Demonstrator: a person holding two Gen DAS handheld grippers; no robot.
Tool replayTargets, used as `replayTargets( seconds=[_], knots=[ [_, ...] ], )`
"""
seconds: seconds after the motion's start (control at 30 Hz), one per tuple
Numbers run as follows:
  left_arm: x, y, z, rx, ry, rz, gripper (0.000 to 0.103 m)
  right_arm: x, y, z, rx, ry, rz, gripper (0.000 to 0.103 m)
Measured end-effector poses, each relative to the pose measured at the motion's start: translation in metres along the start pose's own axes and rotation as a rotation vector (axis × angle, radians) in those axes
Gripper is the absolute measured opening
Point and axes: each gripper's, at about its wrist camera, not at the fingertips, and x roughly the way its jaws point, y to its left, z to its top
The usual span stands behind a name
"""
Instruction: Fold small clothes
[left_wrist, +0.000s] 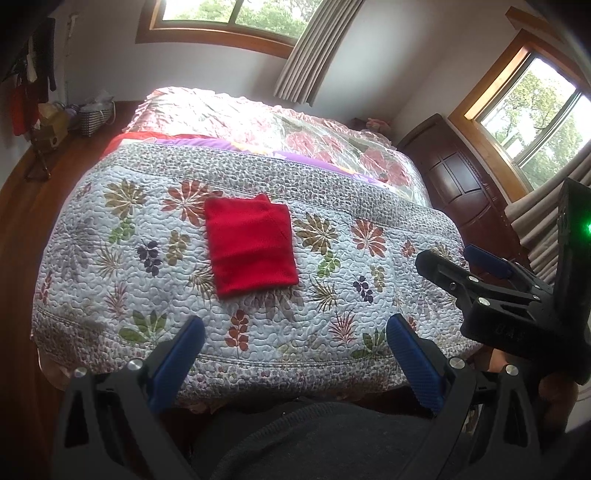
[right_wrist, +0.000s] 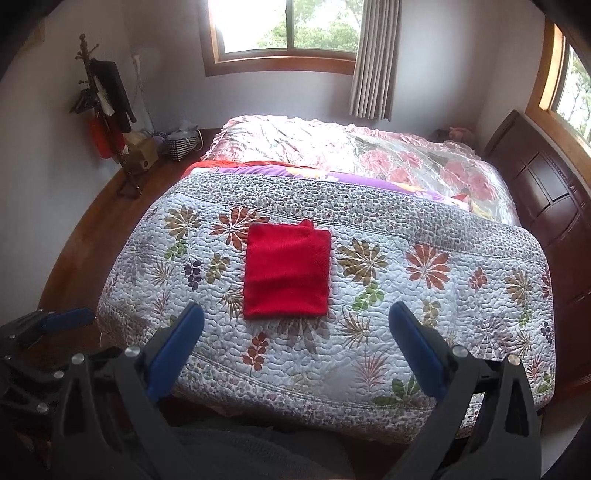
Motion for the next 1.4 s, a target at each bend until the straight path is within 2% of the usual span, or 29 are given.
replayTargets(
  seconds=[0.7, 1.4],
  knots=[
    [0.005, -0.002, 0.000, -0.004, 0.020, 0.012, 0.099, 0.009, 0.000, 0.003, -0.003, 0.001, 0.001, 0.100],
    [0.014, 0.005, 0.015, 0.011, 0.039, 0.017, 0.099, 0.017, -0.007, 0.007, 0.005, 0.007, 0.001, 0.100]
  ],
)
